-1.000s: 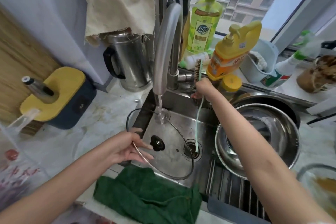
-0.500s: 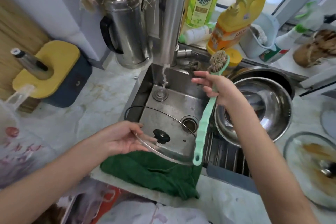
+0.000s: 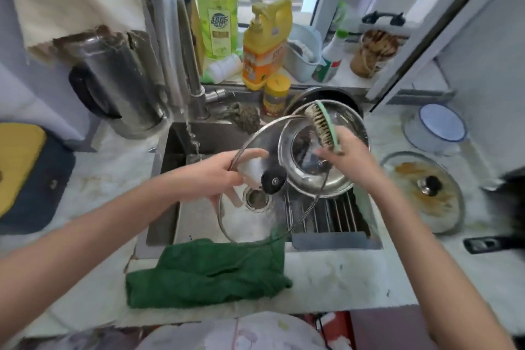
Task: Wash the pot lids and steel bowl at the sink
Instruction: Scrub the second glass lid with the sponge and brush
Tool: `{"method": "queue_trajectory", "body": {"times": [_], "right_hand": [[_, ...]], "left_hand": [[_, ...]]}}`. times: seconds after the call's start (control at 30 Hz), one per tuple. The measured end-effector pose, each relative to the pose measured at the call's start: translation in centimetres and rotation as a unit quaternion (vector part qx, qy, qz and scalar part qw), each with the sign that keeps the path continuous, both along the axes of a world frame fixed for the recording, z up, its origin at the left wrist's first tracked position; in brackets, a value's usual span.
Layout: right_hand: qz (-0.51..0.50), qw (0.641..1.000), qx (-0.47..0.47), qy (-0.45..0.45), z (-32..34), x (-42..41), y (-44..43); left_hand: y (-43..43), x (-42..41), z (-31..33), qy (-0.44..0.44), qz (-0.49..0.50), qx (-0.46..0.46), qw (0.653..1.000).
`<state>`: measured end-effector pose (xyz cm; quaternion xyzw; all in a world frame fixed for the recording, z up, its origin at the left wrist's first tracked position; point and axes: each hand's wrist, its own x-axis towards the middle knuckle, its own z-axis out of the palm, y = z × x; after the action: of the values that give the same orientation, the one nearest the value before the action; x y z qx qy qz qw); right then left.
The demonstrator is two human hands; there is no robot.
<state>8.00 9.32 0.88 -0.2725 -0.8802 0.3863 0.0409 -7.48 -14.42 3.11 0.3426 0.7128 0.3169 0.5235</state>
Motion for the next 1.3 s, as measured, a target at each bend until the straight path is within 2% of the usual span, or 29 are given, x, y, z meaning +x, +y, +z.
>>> {"method": "queue_trajectory", "body": {"times": [0.1, 0.17, 0.27, 0.33, 0.5, 0.6, 0.7, 0.77, 0.83, 0.93, 1.07, 1.17, 1.3], "right_hand": [[-0.117, 0.99, 0.049, 0.06, 0.3, 3.2, 2.6], [-0.139, 0.987, 0.075, 0.044, 0.2, 5.3, 4.6], [-0.111, 0.988, 0.099, -0.045, -1.3, 6.8, 7.4], [-0.096, 0.988, 0.09, -0.086, -3.5, 7.3, 9.4], [-0.122, 0.985, 0.039, -0.114, -7.0, 6.8, 12.0], [-0.112, 0.984, 0.055, -0.126, -7.9, 6.4, 12.4], [-0.126, 0.976, 0.126, -0.125, -8.4, 7.1, 13.0], [-0.168, 0.952, 0.182, -0.181, -8.0, 8.3, 14.3], [-0.213, 0.918, 0.197, -0.27, -7.7, 9.9, 16.7], [-0.238, 0.89, 0.142, -0.363, -7.7, 12.4, 19.9], [-0.243, 0.865, 0.096, -0.428, -8.9, 14.9, 20.6], [-0.286, 0.867, 0.119, -0.389, -9.9, 15.4, 20.6], [-0.326, 0.878, 0.12, -0.328, -10.1, 16.0, 20.8]], "left_hand": [[3.7, -0.1, -0.9, 0.031, -0.091, 0.063, 0.993], [6.6, 0.6, -1.7, 0.071, -0.1, 0.082, 0.989], [9.9, 1.9, -4.4, 0.164, -0.008, 0.076, 0.983], [12.0, 3.2, -6.8, 0.194, 0.029, 0.049, 0.979], [15.0, 5.3, -11.1, 0.229, 0.122, 0.006, 0.966], [15.9, 5.6, -12.0, 0.305, 0.13, -0.039, 0.943], [16.1, 5.5, -12.5, 0.413, 0.081, -0.089, 0.902], [16.3, 5.4, -12.6, 0.47, 0.047, -0.116, 0.874], [16.5, 5.5, -12.9, 0.507, 0.022, -0.147, 0.849], [16.8, 5.8, -13.0, 0.534, 0.005, -0.195, 0.823], [17.5, 6.9, -12.5, 0.565, -0.024, -0.274, 0.778], [17.5, 7.2, -12.0, 0.544, -0.015, -0.282, 0.79], [16.7, 7.8, -9.8, 0.542, -0.012, -0.292, 0.788]]}}
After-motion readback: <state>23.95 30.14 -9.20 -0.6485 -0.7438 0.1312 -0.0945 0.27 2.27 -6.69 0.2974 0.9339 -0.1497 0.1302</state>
